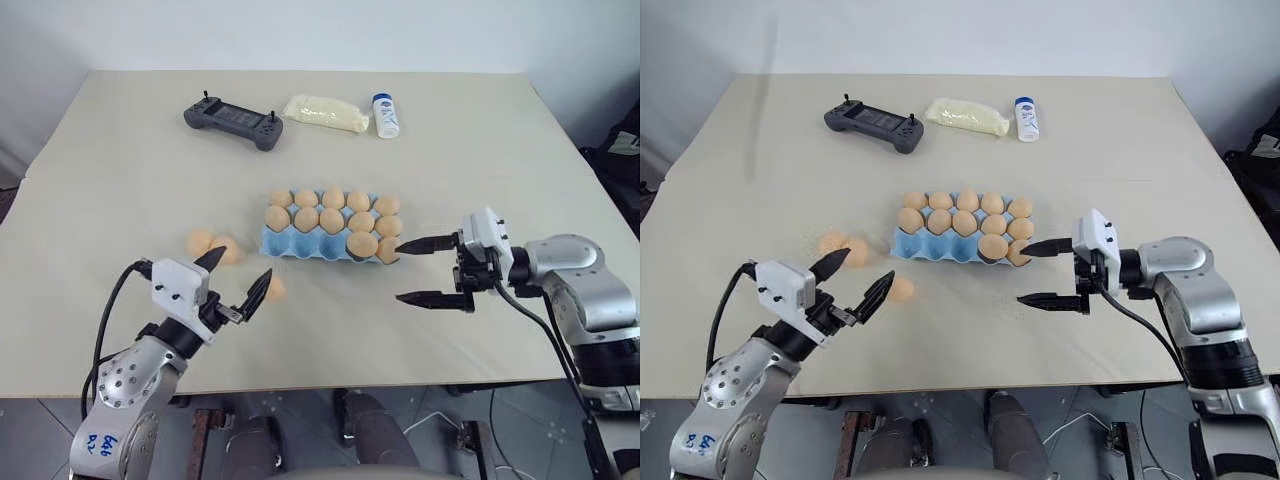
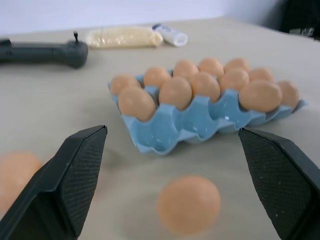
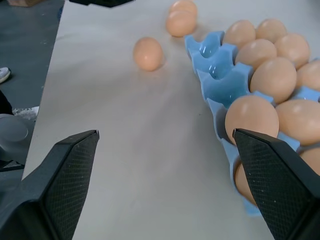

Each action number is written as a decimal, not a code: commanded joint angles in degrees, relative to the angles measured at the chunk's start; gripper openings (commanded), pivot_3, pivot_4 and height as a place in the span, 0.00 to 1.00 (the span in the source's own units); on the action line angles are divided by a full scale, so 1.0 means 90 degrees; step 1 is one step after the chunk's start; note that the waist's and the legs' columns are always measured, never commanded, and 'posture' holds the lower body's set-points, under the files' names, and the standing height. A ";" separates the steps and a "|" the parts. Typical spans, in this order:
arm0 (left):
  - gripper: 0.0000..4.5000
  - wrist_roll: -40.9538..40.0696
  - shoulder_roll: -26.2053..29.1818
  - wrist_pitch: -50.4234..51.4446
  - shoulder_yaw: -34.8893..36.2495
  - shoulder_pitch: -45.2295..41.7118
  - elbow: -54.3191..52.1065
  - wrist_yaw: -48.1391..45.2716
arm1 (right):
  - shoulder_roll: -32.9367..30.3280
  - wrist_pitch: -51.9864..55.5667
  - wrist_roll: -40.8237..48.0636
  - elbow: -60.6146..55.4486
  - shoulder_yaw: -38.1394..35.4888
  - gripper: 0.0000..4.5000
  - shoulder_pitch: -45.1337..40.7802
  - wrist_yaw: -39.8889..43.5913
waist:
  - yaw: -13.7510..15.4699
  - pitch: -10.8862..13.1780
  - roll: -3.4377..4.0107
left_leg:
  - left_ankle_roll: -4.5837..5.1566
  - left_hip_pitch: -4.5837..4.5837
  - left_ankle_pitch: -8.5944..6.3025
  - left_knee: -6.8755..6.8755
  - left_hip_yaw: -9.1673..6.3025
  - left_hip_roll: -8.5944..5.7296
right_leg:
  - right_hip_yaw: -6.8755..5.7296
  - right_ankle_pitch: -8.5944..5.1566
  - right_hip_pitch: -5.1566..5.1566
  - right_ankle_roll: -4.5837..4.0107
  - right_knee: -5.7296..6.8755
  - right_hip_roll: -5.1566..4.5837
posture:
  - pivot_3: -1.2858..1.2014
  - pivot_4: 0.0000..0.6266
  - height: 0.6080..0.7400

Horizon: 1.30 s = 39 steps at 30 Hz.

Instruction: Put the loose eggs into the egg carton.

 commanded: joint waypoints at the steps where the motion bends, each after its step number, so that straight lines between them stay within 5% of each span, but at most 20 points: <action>1: 1.00 0.0044 -0.0090 0.0268 -0.0221 0.0015 -0.0377 0.0193 | 0.0021 -0.0092 0.0301 -0.0012 -0.0149 1.00 -0.0165 0.0282 | 0.0005 0.0000 0.0000 | 0.0000 -0.0001 0.0000 0.0000 0.0000 -0.0001 | -0.0001 0.0000 0.0000 0.0000 0.0000 0.0000 | 0.52 0.24 1.00; 13: 1.00 0.0108 -0.0287 0.1527 -0.0818 -0.0669 -0.0246 0.0675 | 0.0005 0.0119 0.0322 -0.0306 -0.0067 1.00 -0.0120 0.0333 | 0.0004 0.0000 0.0000 | 0.0002 -0.0001 0.0001 0.0017 -0.0005 -0.0006 | 0.0001 0.0002 0.0003 0.0003 0.0015 -0.0002 | 0.52 0.24 1.00; 34: 1.00 0.0539 -0.0286 0.2084 -0.1197 -0.1064 0.0294 0.0699 | -0.0015 0.0229 0.0307 -0.0586 -0.0144 1.00 0.0075 -0.0123 | 0.0015 0.0000 0.0000 | 0.0004 -0.0003 0.0002 0.0032 -0.0009 -0.0008 | 0.0003 0.0002 0.0005 0.0003 0.0026 -0.0005 | 0.52 0.24 1.00; 39: 0.72 0.0782 -0.0295 0.2094 -0.1352 -0.1090 0.0364 0.0732 | -0.0030 0.0241 0.0309 -0.0619 -0.0149 1.00 0.0096 -0.0177 | 0.0014 0.0000 0.0000 | 0.0004 -0.0003 0.0002 0.0031 -0.0009 -0.0008 | 0.0002 0.0002 0.0004 0.0003 0.0026 -0.0005 | 0.52 0.24 1.00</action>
